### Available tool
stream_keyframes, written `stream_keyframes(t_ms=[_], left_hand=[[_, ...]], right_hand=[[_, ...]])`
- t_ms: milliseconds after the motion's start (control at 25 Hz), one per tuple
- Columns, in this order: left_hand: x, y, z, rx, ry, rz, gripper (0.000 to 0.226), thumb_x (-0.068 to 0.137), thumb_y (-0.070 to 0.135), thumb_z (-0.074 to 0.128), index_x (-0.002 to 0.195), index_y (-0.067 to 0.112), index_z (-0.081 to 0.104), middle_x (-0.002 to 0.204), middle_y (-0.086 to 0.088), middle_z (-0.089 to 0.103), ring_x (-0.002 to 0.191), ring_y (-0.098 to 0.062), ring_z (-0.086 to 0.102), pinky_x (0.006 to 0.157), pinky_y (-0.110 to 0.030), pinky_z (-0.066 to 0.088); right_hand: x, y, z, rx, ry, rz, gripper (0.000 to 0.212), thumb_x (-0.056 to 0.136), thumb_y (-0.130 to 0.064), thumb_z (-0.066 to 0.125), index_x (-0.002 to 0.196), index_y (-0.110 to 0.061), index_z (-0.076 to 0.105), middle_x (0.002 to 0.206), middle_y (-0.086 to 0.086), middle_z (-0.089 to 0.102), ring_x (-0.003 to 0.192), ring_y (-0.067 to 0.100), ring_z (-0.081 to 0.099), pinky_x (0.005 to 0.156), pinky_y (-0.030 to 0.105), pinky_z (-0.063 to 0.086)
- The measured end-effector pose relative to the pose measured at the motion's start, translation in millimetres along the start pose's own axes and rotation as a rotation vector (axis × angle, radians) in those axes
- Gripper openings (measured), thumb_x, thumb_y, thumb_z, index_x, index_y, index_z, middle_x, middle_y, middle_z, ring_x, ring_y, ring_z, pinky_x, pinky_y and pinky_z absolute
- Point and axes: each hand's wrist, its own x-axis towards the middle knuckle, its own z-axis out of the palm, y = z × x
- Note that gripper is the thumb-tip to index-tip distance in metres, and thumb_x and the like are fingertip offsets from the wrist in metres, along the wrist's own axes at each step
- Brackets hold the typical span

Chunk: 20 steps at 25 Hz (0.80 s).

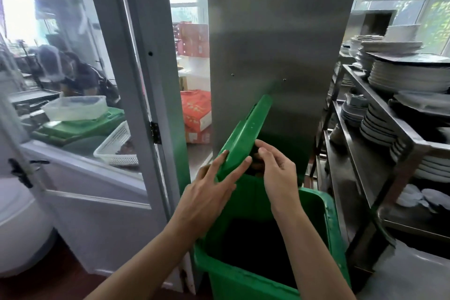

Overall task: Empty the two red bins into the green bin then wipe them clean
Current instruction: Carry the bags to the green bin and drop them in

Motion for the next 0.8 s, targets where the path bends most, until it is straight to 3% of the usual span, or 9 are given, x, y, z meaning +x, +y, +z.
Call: stream_keyframes(t_ms=[160,280,520,800], left_hand=[[2,-27,-15,-0.072,0.09,-0.097,0.068,0.105,0.04,0.04,0.153,0.059,-0.003,0.164,-0.002,0.019,0.14,-0.031,0.041,0.094,-0.053,0.055],[3,-53,-24,-0.121,0.177,-0.148,0.068,0.106,0.032,0.046,0.156,0.055,0.006,0.158,-0.006,0.031,0.136,-0.034,0.046,0.096,-0.056,0.054],[-1,-101,-39,-0.167,0.349,-0.253,0.069,0.103,0.016,0.05,0.159,0.042,0.019,0.142,-0.008,0.038,0.109,-0.033,0.059,0.084,-0.052,0.058],[-7,-139,-47,-0.082,0.36,-0.488,0.089,0.089,0.011,0.067,0.16,0.032,0.018,0.15,-0.019,0.029,0.117,-0.05,0.053,0.084,-0.063,0.054]], right_hand=[[4,7,30,-0.113,-0.062,-0.05,0.03,0.101,-0.022,0.058,0.13,-0.02,0.065,0.112,-0.005,0.071,0.103,0.011,0.068,0.096,0.038,0.056],[2,21,39,-0.162,-0.073,-0.03,0.028,0.1,-0.02,0.06,0.128,-0.019,0.065,0.112,-0.001,0.07,0.105,0.018,0.068,0.095,0.039,0.056],[-1,29,47,-0.184,-0.114,0.004,0.023,0.101,-0.022,0.059,0.123,-0.026,0.065,0.107,0.001,0.068,0.095,0.016,0.068,0.071,0.02,0.049],[-4,33,59,-0.221,-0.134,0.026,0.022,0.101,-0.025,0.059,0.121,-0.029,0.064,0.101,0.005,0.067,0.084,0.016,0.069,0.071,0.027,0.054]])
